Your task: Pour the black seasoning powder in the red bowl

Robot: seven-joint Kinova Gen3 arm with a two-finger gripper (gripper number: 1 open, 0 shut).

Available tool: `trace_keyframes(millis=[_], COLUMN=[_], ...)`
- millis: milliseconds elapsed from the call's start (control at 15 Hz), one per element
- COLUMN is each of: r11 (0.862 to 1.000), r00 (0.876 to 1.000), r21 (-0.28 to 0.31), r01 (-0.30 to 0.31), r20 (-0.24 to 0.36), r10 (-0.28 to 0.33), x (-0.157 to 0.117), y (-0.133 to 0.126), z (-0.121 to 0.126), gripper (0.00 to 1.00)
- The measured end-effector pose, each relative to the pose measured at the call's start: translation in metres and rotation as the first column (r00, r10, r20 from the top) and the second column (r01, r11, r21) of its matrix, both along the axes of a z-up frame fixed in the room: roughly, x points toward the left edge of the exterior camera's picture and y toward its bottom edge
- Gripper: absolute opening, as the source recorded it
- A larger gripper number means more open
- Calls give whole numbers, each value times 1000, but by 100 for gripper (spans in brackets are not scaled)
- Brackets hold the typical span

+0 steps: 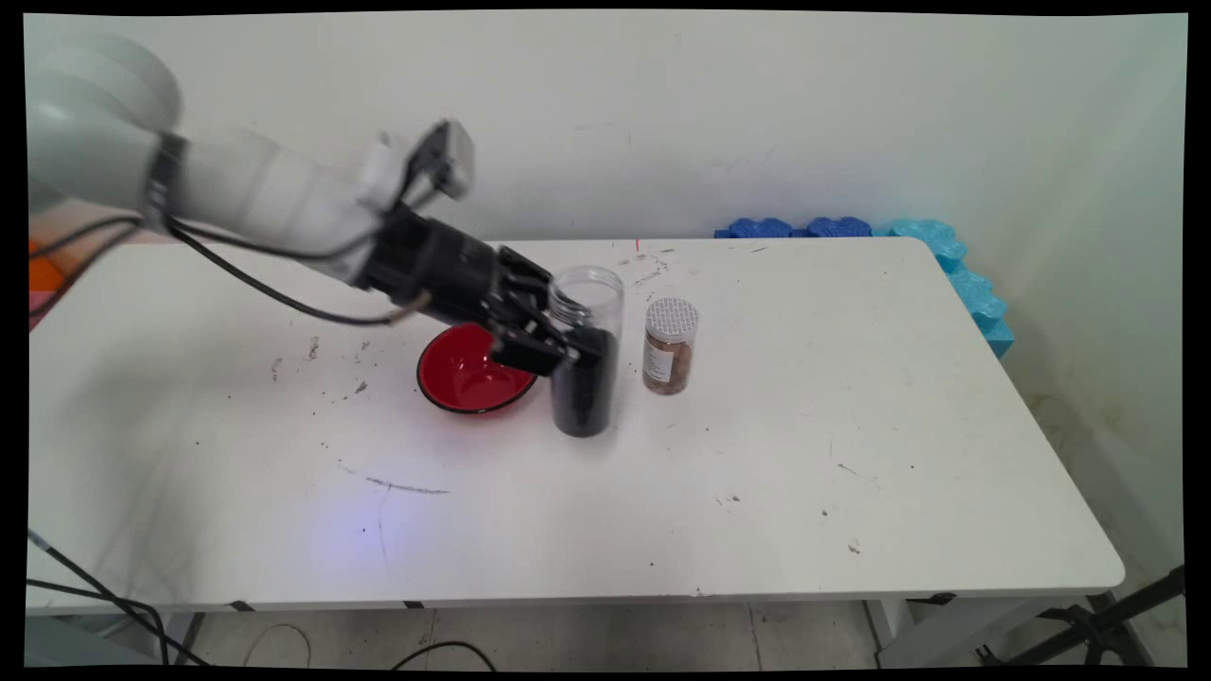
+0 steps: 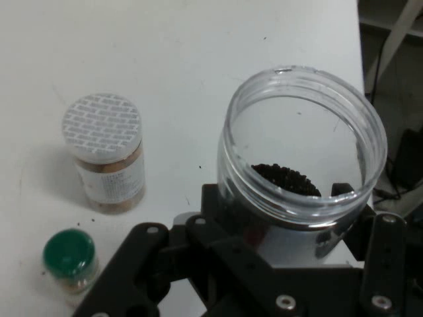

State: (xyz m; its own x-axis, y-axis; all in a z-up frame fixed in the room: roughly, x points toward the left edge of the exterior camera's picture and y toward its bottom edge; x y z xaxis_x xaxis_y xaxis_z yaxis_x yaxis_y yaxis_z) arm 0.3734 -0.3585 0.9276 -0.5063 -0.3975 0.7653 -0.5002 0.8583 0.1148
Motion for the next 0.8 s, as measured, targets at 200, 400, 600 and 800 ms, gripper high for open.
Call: trace_keyframes(millis=[200,400,600,800], r11=[1000,999,997,995], r00=[1000,1000,1000,1000], r21=[18,33,71,104], r01=[7,14,7,7], r20=[1,3,13,24], r10=[-7,-14,-8,-10], x=[21,39,62,79], y=[8,13,20,25], z=[28,48,69,84], gripper=[0,0,0,0])
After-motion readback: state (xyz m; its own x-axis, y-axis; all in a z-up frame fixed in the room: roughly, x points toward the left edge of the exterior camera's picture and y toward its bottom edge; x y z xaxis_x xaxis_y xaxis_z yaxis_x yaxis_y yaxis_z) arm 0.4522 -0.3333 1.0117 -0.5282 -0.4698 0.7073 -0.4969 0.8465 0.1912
